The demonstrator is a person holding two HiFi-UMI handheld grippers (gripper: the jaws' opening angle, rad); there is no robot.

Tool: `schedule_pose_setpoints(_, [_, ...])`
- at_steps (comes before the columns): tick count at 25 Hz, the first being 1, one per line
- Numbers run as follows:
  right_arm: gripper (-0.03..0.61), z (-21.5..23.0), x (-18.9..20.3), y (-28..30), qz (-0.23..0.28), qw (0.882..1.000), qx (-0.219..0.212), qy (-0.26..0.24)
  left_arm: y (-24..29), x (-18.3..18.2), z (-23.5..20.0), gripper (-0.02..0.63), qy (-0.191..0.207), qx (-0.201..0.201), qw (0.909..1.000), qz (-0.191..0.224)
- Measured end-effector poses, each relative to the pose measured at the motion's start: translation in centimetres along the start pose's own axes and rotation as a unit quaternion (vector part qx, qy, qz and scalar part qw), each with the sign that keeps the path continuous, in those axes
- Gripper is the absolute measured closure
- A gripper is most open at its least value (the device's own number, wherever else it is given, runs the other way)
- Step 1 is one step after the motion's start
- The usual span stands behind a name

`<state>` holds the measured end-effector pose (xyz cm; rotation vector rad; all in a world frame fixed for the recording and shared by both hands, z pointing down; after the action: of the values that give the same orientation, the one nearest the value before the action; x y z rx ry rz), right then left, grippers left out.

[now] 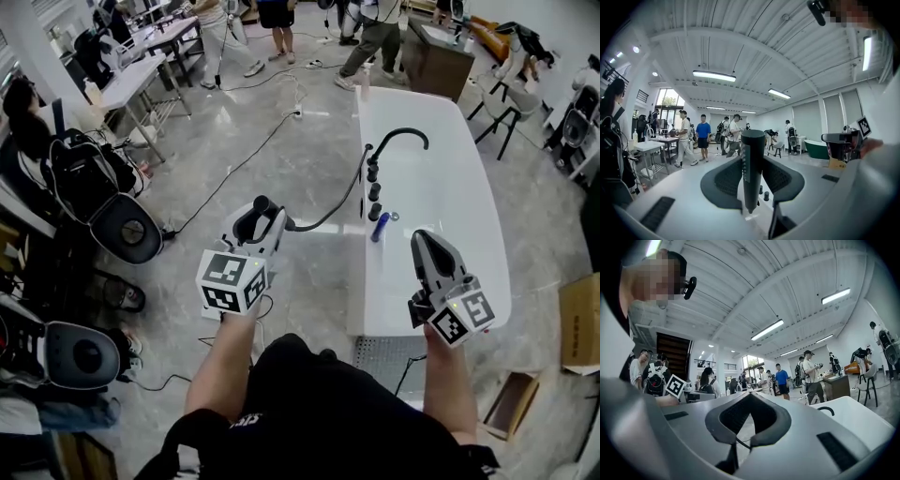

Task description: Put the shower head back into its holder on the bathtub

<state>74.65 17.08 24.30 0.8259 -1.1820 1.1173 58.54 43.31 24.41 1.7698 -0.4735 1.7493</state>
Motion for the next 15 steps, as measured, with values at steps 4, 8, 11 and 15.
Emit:
schedule_pose_setpoints(4, [0.568,0.8,0.5,0.8,-0.004,1.0,-0.002,0.012,1.0,0.6,-0.2,0.471,0.002,0.0,1.0,-0.002])
schedule_pose_setpoints(8, [0.566,2.0,0.2,2.8,-0.012,1.0,-0.003,0.023,3.2,-0.8,-1.6,0.471,0.008,0.002,0.9999,0.009])
schedule_pose_setpoints(11, [0.566,4.2,-0.6,4.6,-0.021,0.999,0.001,0.027,6.8,-2.4,-2.5,0.471,0.014,0.008,0.9998,0.012])
schedule_pose_setpoints(15, [0.565,6.8,-0.2,8.7,-0.029,0.999,0.016,0.028,12.1,-2.3,-5.7,0.471,0.015,0.023,0.9996,0.009])
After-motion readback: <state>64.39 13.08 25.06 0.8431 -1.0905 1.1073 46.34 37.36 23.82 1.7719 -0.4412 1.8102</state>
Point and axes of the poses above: the fingertips, and each gripper's own axes: y forward along the fingers, z to its right, x out of its underside, the point moved 5 cm from there along -y, backward along the fingers, and after that the axes turned 2 degrees about y, right-handed, at the moved point
